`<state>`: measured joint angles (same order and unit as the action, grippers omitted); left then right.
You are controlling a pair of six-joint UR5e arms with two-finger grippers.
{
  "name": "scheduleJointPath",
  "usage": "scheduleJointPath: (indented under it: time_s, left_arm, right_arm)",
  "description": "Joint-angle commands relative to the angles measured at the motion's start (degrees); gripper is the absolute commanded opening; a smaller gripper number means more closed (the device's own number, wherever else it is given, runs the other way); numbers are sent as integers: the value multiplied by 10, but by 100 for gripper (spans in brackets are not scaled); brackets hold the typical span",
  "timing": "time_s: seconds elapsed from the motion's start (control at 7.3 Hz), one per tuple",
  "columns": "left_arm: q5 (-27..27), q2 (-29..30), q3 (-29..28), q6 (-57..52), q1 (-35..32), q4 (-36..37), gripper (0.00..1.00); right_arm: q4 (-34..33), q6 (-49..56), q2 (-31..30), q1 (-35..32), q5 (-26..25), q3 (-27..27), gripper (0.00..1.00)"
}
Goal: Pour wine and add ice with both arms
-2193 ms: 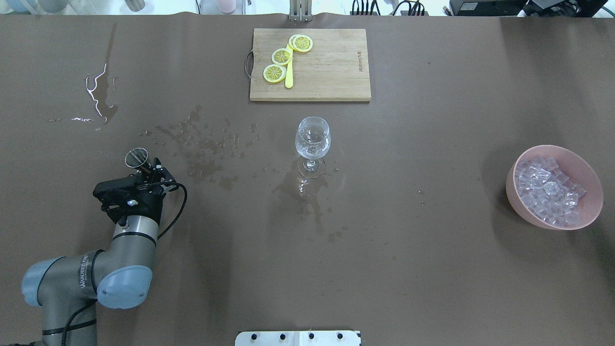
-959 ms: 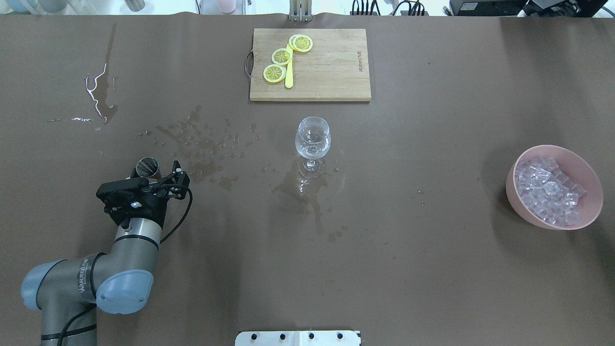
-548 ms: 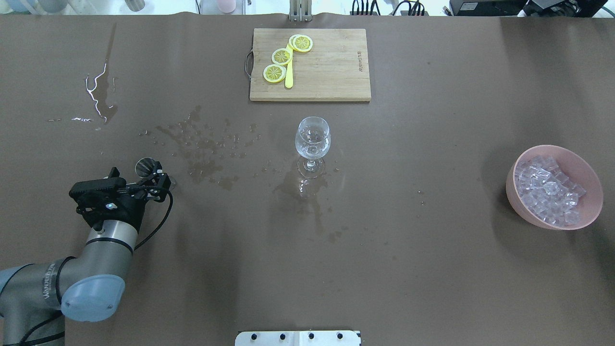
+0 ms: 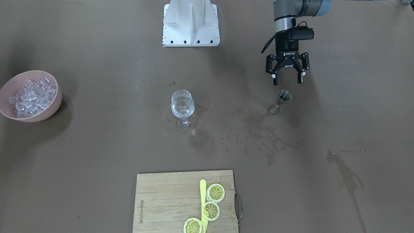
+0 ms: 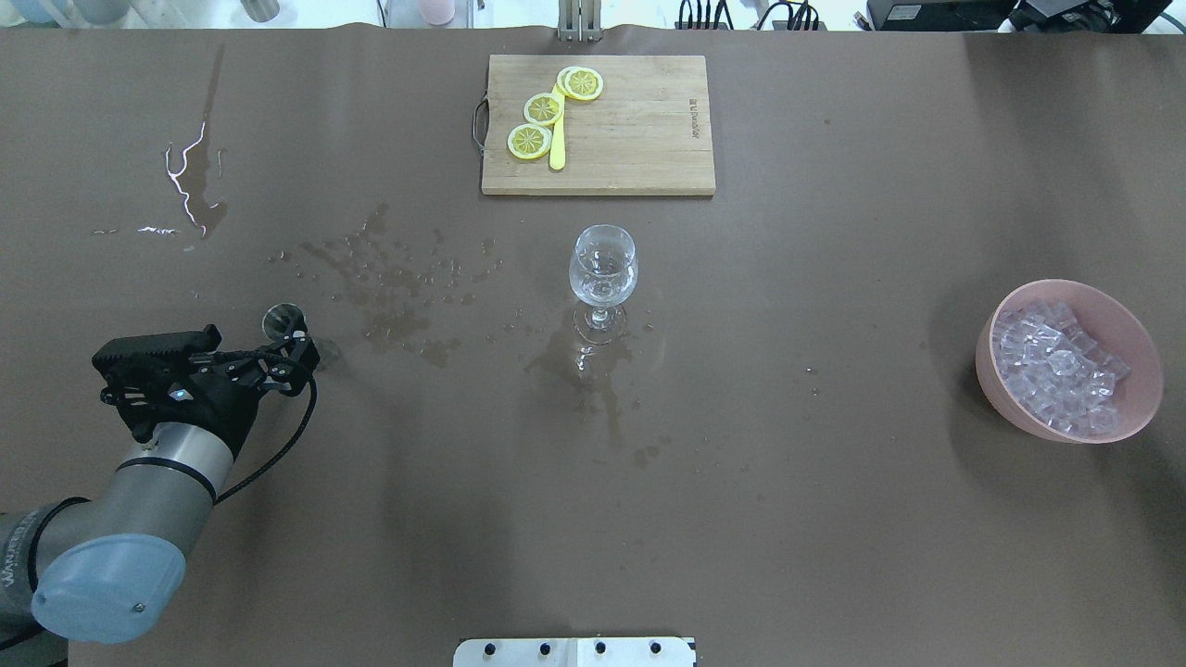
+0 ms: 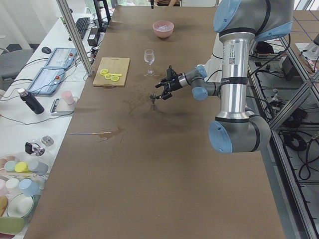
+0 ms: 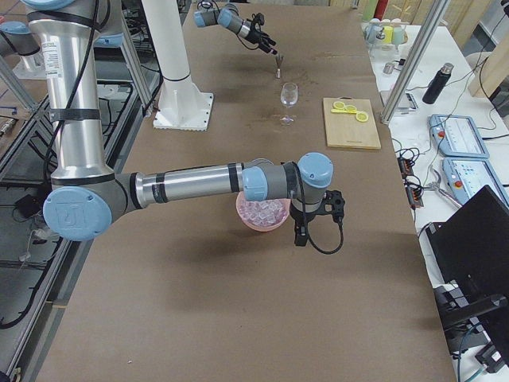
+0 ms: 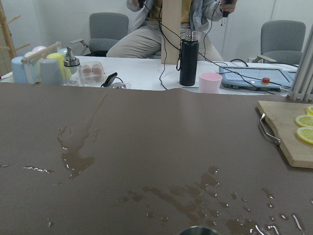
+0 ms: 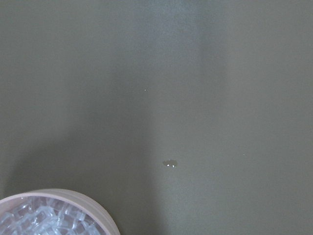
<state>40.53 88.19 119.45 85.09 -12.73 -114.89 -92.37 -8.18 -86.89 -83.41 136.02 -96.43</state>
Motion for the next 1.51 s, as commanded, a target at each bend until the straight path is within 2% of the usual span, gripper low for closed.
scheduleJointPath:
  time_s: [0.0,0.14,0.27,0.41,0.69,0.82,0.96,1.1,1.23,1.37]
  left_arm:
    - [69,0,47,-28,-9,0,98]
    - [101,2,58,-82,-39,0,98]
    - [178,9,60,-146,-88,0,98]
    - [309,8,59,-196,-168,0,98]
    - [520,16,40,-299,-320,3,98]
    - [585,20,16,-347,-371,9,98]
    - [600,27,5,-371,-388,33,98]
    - [611,66,-9,-391,-423,101,98]
    - [658,114,-22,-456,-454,177,98]
    - [722,154,-32,-508,-509,251,98]
  right_arm:
    - [1,-1,1,2,1,-2,100]
    - [0,-2,2,5,1,-8,100]
    - [1,-3,2,10,1,-9,100]
    - [1,-4,3,19,-1,-14,100]
    - [0,-20,4,54,4,-59,100]
    - [1,-38,3,85,4,-89,100]
    - [1,-48,1,111,4,-108,100]
    - [2,-50,-4,139,-2,-117,100]
    - [10,-63,-6,161,-24,-125,100]
    - [59,-96,-24,189,-55,-125,100]
